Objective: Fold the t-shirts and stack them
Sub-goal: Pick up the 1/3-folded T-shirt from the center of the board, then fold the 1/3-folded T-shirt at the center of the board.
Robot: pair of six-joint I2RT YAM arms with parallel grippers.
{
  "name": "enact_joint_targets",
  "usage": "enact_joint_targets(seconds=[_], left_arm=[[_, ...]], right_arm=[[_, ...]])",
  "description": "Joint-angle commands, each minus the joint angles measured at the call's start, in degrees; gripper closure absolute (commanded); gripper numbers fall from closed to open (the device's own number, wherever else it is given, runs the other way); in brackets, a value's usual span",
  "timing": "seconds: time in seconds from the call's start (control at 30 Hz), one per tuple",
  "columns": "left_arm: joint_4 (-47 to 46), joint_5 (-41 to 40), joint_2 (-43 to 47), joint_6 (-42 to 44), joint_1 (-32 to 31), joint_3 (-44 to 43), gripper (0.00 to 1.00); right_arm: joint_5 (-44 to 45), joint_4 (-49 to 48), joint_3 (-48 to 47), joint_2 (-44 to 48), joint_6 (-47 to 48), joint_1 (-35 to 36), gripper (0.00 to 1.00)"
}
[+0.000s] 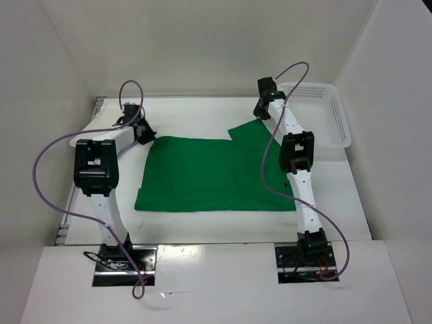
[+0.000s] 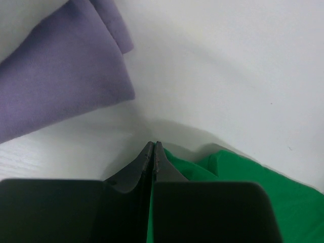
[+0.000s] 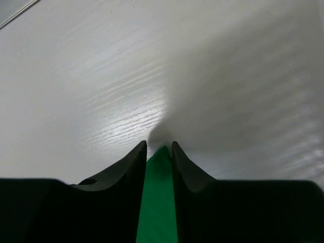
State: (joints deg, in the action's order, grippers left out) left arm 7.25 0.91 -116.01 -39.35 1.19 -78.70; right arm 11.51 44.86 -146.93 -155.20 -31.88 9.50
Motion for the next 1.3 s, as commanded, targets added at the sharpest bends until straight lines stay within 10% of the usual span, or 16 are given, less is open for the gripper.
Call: enact_joint_targets(seconds=[0.0, 0.3, 0.6, 1.27], left_arm=[[-2.0, 1.1, 4.0, -0.6, 0.1, 1.2, 1.0], [-2.5, 1.7, 7.5, -1.2, 0.1, 4.4, 1.0], [-2.5, 2.8, 10.3, -1.2, 0.1, 5.0, 1.0], [2.6, 3.3, 20.5, -0.6, 1.7, 11.0, 1.0]], right_arm=[[-0.9, 1.8, 1.6, 2.9, -0.1, 0.2, 0.7], [-0.9, -3.0, 10.4, 8.6, -0.6, 0.2, 0.99], [-0.9, -3.7, 13.6, 17.3, -1.2, 0.2, 1.0], [-2.6, -13.5, 75.8, 66.8, -3.5, -0.4, 1.0]])
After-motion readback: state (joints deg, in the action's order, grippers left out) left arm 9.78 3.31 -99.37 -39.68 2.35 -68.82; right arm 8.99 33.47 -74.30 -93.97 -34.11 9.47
